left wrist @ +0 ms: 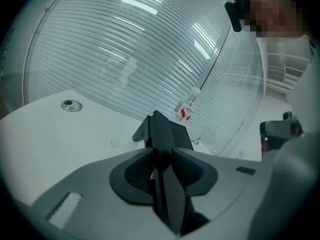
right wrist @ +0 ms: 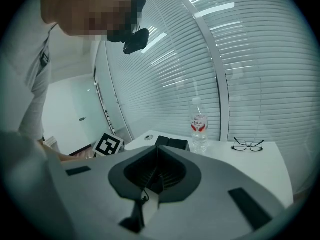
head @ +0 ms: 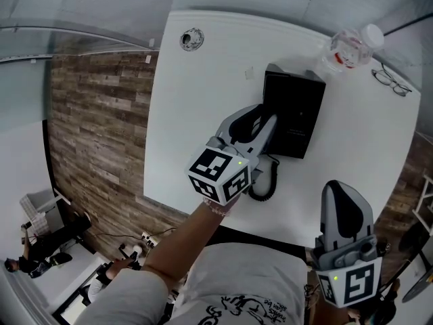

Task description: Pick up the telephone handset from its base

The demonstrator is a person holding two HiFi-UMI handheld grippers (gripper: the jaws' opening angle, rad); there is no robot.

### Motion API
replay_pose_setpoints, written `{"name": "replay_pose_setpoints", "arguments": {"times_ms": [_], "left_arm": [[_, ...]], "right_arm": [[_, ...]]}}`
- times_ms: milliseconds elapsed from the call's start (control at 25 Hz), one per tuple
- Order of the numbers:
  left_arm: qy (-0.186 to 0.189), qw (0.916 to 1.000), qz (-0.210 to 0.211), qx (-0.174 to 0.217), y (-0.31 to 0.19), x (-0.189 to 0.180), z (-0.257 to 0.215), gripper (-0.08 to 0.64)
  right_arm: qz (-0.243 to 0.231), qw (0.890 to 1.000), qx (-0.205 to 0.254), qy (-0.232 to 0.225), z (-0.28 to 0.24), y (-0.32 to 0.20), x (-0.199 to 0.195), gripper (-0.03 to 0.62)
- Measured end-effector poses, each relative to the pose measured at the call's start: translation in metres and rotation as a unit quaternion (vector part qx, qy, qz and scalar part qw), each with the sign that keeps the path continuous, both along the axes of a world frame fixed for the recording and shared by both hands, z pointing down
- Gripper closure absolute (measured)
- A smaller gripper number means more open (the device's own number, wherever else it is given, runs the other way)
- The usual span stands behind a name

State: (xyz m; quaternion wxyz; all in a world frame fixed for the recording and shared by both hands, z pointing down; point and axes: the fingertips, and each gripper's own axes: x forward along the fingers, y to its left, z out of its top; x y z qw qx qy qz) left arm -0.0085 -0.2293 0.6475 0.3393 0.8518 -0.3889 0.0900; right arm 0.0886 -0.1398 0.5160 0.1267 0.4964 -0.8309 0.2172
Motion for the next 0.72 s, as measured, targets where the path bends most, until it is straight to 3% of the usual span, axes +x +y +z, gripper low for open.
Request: {"name": "replay_pose_setpoints", "arguments": {"times_ms": [280, 720], "left_arm": [[0.007, 1.0, -0.004, -0.002, 0.006, -0.002, -0.013, 0.463], [0.005, 0.9994, -0.002, 0.035, 0.028, -0.007, -0.068, 0.489]], "right_arm": [[0.006, 1.0, 0.008, 0.001, -0.008, 0.002, 0.003, 0.586], [0.014, 0.999, 0.045, 0.005, -0.041, 0.01, 0.01, 0.586]]}}
